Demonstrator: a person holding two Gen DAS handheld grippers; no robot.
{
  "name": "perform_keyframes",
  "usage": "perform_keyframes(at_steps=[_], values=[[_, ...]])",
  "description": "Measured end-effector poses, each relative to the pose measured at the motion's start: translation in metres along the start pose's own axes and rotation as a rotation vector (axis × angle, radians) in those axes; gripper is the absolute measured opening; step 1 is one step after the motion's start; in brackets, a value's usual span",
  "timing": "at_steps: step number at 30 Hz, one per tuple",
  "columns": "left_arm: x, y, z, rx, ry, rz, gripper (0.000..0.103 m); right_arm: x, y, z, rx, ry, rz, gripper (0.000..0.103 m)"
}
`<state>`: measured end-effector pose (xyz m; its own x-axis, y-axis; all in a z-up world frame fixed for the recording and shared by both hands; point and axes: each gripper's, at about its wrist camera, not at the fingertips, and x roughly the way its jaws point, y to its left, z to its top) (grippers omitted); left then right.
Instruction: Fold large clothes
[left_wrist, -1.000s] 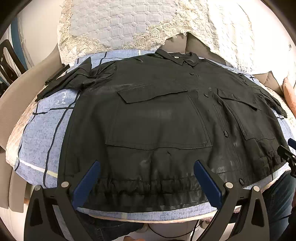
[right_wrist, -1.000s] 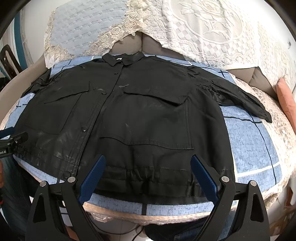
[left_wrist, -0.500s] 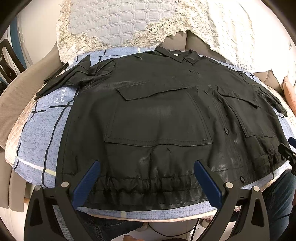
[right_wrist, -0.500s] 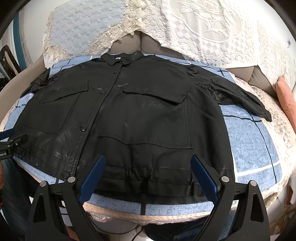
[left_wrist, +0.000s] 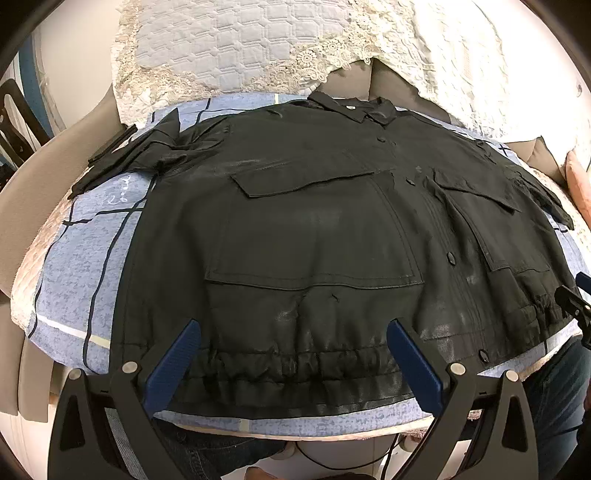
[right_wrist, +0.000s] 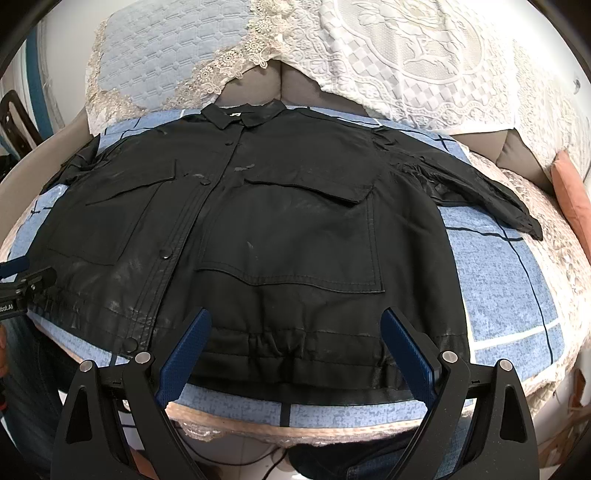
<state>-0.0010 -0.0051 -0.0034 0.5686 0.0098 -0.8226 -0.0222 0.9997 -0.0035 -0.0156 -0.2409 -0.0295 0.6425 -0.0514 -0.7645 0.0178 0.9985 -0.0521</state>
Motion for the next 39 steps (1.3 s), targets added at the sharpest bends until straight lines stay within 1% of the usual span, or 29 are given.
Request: perform_keyframes(at_steps=[27,39], values=[[-0.002,-0.0013,-0.0037,0.008,-0.002,0.0,0.102,0.001,0.0043,0.0005,-0.005,0.008,0.007,0.093],[-0.0005,-0.0021,-0.0031,0.016,0.009,-0.006,0.102,0.0012,0.0055,0.0014,-0.004,0.009,0.01,0.093]])
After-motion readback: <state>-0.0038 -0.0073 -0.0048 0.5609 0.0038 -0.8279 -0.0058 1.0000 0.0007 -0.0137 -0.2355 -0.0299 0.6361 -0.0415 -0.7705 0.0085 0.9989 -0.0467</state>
